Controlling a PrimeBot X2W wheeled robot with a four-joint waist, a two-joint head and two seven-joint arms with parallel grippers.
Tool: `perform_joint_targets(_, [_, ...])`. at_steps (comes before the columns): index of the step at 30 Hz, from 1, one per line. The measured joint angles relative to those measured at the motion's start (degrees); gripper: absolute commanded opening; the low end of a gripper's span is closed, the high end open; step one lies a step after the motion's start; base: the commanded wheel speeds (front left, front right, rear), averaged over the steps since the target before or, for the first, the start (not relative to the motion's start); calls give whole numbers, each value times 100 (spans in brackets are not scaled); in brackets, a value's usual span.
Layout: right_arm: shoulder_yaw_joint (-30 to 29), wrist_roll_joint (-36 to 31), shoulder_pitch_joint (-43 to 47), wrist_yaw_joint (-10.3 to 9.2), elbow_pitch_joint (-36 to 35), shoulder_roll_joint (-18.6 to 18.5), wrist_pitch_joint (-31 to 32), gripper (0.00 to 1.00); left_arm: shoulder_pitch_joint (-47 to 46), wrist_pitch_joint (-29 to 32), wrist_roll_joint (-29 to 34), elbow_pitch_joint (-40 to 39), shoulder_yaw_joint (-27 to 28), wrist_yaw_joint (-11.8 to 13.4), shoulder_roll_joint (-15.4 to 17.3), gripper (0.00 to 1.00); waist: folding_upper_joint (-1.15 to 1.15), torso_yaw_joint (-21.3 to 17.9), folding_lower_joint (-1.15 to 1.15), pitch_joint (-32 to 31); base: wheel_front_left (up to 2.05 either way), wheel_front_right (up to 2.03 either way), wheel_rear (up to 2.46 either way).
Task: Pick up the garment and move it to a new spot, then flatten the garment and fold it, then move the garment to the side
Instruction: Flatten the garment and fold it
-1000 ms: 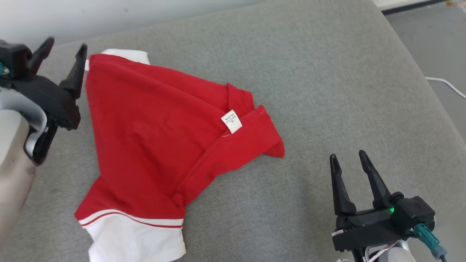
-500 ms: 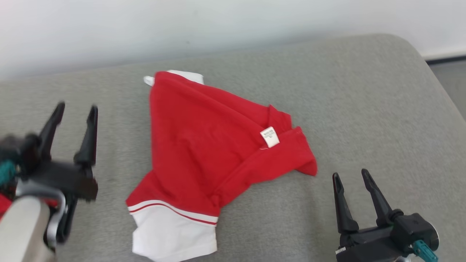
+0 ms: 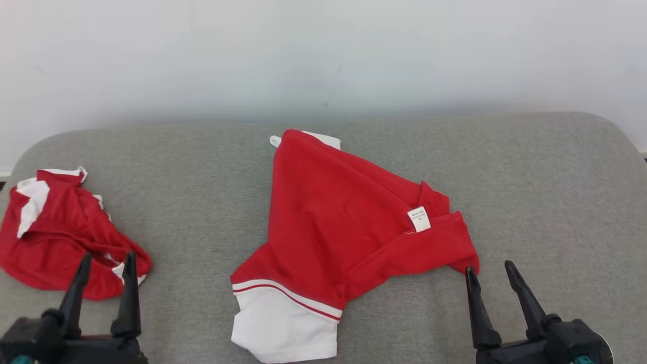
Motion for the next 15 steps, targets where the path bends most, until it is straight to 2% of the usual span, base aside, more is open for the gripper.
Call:
perform_joint_targets(8, [-11,0,135,0,12,-9,1,100,532,1,416,-141,347,-163,-443,100,0,280,1,-148,0,0,0])
perform_joint_targets(15, [-22,1,155,0,97,-30,0,100,753,0,814,-104,508,-382,-770,100,0,355,1,-163,0,0,0])
